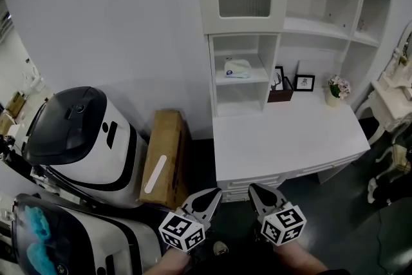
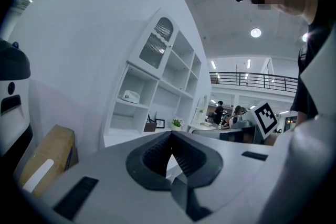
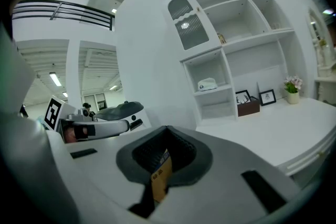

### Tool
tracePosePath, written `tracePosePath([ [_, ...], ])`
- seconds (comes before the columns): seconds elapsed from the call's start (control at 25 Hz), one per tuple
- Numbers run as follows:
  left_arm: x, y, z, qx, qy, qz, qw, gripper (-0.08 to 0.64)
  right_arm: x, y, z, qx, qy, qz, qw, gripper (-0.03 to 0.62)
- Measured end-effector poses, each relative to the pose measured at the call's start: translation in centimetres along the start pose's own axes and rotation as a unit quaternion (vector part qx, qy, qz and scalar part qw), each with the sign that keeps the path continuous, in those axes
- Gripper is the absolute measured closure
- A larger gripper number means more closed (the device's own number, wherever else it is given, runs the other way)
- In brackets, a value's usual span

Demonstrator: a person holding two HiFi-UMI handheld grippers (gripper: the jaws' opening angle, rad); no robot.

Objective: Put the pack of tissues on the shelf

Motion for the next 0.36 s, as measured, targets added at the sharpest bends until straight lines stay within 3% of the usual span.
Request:
tracePosePath([
  [0.36, -0.3, -0.19, 0.55, -0.003, 0.0, 0.0, 1.0, 0.555, -0.7, -0.03, -0.14, -0.001, -0.001, -0.003, 1.0, 0.589],
])
Point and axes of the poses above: the fingertips, and each gripper's own axes: x forward along the fingers, z to its right, y out of its top, the point moved 10 cm from there along -x, backward along the fingers, and after that the axes turned 15 degrees about z, right-handed, at the moved point
